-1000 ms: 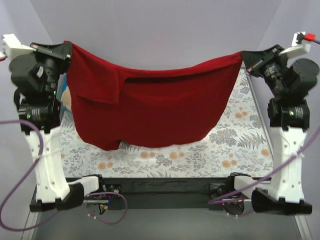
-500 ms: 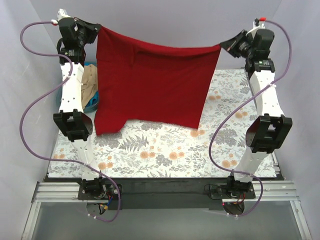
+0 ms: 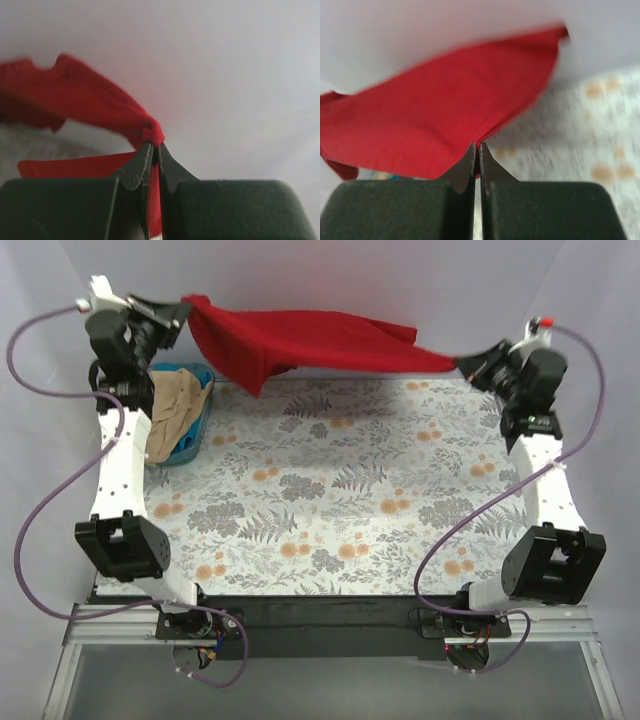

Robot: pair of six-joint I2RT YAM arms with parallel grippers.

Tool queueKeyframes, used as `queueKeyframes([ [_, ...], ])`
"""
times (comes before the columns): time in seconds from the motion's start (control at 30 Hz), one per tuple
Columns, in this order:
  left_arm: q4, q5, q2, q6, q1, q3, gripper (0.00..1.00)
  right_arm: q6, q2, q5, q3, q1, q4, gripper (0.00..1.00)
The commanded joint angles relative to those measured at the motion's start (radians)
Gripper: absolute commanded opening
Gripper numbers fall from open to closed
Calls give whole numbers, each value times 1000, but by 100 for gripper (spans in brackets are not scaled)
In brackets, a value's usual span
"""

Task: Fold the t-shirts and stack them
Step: Flatten the tshirt out

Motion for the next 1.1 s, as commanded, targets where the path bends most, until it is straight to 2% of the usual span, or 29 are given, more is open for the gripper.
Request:
queueKeyframes([
  [0.0, 23, 72, -101, -19, 2, -342, 0, -2, -37, -9, -299, -20, 31, 1],
  [0.03, 33, 76, -131, -31, 2, -512, 0, 2, -68, -8, -373, -27, 40, 1],
  [0.1, 40, 78, -189, -36, 2, -680, 0, 13, -88, -18, -551, -41, 47, 1],
  [0.13, 38, 76, -236, -46, 2, -826, 0, 16, -96, -21, -601, -52, 48, 1],
  [0.2, 18, 49, -269, -45, 2, -935, 0, 14, -91, -32, -724, -61, 50, 1],
  [0.27, -12, 38, -286, -43, 3, -1066, 0, 5, -53, -47, -786, -73, 50, 1],
  [0.37, -69, 33, -265, -45, 3, -1177, 0, 4, 13, -81, -876, -107, 47, 1],
  [0.5, -154, 16, -286, -33, 5, -1245, 0, -19, 33, -109, -970, -168, 37, 1],
  [0.63, -258, -66, -387, -13, 11, -1257, 0, -55, -74, -63, -1050, -214, -22, 1],
  [0.83, -442, -143, -473, -14, 17, -1233, 0, -90, -232, 52, -1054, -257, -182, 1],
  [1.07, -461, -149, -554, -69, 15, -1351, 0, -139, -333, 158, -1042, -329, -305, 1],
])
